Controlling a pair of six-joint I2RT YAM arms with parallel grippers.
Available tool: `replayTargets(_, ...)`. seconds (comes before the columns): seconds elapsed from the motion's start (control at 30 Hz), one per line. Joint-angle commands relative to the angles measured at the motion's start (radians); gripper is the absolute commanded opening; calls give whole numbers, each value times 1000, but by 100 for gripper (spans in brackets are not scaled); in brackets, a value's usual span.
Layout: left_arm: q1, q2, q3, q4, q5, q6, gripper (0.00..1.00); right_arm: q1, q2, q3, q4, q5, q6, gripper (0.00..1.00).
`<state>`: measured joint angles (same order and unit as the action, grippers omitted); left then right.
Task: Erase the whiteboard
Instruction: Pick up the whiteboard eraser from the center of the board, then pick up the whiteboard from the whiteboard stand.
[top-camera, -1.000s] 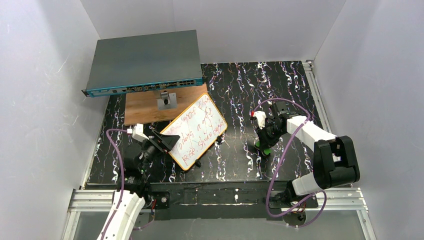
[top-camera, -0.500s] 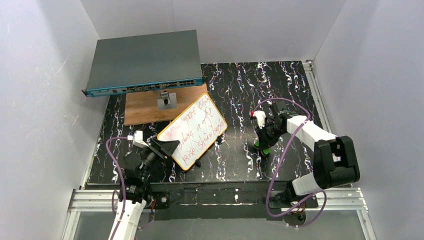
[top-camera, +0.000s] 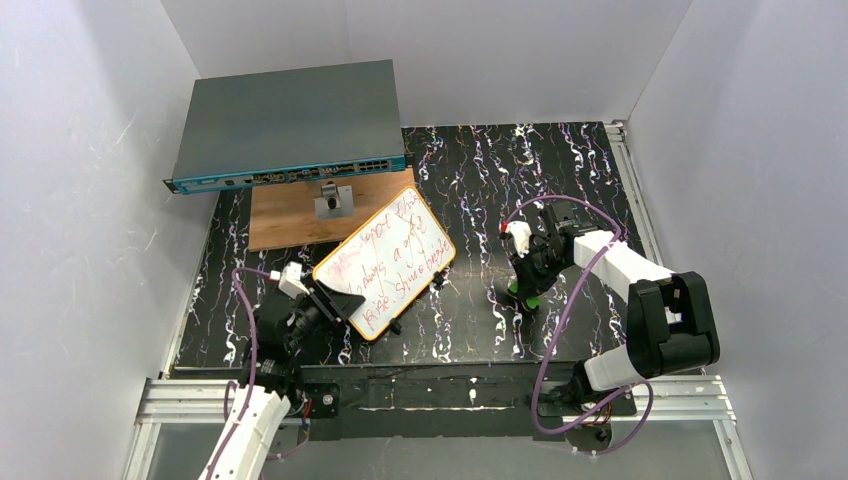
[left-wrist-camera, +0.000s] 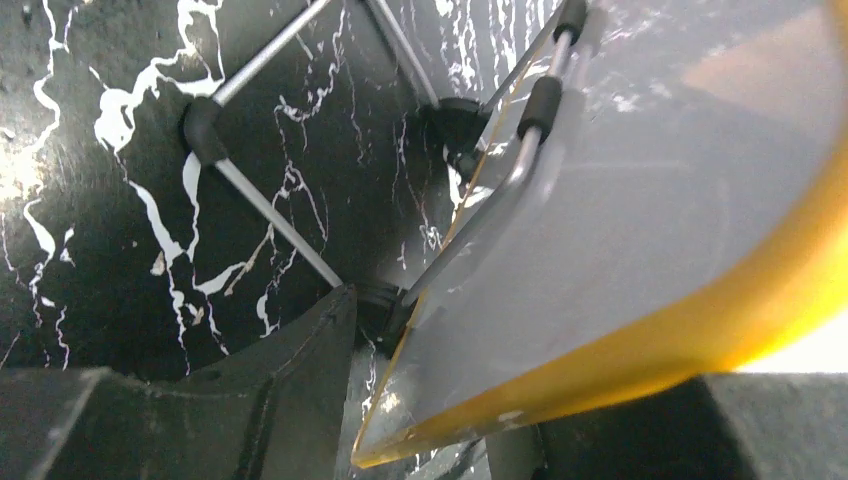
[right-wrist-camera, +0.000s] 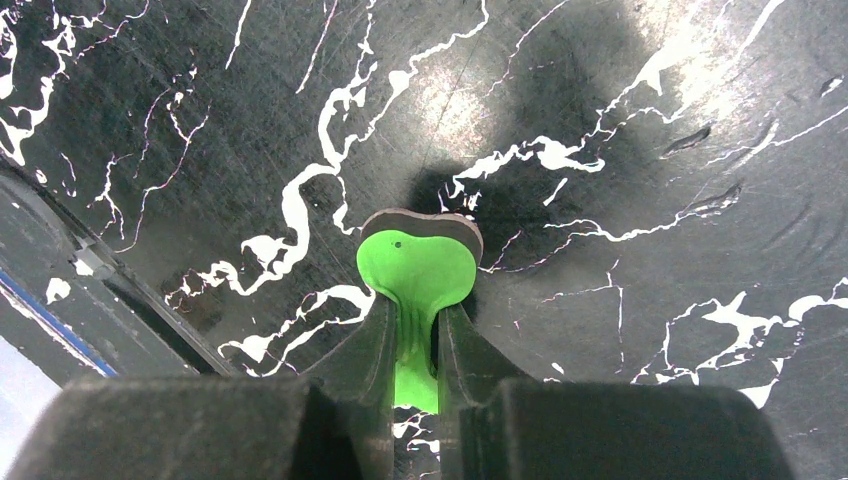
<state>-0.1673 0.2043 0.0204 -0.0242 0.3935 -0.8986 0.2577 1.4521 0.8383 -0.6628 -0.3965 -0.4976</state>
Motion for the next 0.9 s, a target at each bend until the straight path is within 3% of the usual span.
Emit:
replayTargets(0.0, -12, 63, 38, -51, 8, 48, 43, 3, -21, 39, -20, -22, -9, 2)
replayTargets(0.13, -12, 29, 34, -31, 13, 48, 41, 3, -19, 40, -20, -23, -11, 2)
replayTargets(0.23, -13, -10, 30, -9, 17, 46, 34, 3, -18, 40, -21, -26, -11, 2)
replayTargets(0.37, -14, -29, 26, 49, 31, 47, 16, 3, -19, 42, -24, -29, -13, 2)
replayTargets(0.43, -13, -27, 23, 97, 48, 53, 0, 3, -21, 41, -26, -31, -12, 2)
replayTargets(0.87, -14, 121, 117, 305, 174, 96, 0, 2, -79, 43, -35, -67, -24, 2)
